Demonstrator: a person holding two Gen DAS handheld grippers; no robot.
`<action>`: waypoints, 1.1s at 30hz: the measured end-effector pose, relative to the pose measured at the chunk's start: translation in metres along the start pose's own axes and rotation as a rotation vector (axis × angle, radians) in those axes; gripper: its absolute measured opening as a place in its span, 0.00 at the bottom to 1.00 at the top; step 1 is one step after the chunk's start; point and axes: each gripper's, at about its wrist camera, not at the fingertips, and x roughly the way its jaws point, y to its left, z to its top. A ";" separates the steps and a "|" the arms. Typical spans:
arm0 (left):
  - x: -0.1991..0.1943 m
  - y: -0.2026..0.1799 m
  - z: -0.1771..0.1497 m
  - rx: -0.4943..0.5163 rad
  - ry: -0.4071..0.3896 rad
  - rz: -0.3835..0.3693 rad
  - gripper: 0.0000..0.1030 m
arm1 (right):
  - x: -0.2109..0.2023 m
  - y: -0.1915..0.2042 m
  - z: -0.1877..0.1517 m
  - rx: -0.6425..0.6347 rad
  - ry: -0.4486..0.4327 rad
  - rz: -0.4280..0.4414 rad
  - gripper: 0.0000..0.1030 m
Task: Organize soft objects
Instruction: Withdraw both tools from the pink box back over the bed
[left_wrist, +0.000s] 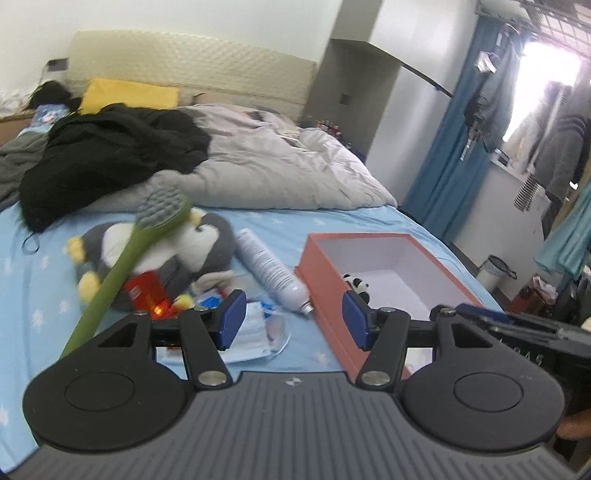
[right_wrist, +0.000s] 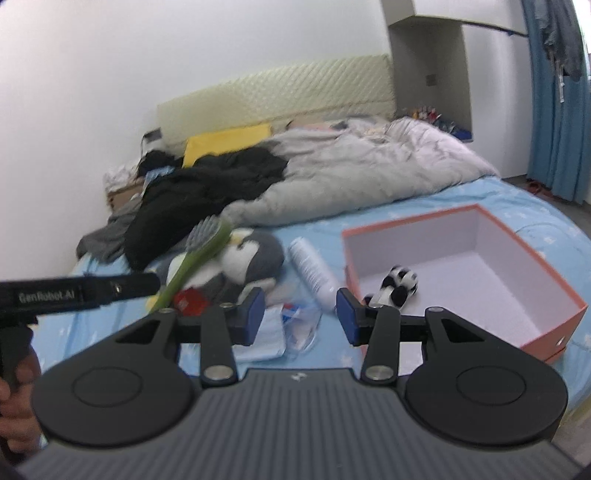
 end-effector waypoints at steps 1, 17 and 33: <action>-0.004 0.004 -0.006 -0.009 0.003 0.010 0.62 | -0.001 0.003 -0.003 -0.004 0.007 0.006 0.45; -0.054 0.049 -0.084 -0.135 0.067 0.120 0.62 | -0.021 0.061 -0.062 -0.070 0.109 0.085 0.45; -0.023 0.076 -0.108 -0.217 0.113 0.146 0.62 | 0.005 0.063 -0.088 -0.083 0.193 0.058 0.45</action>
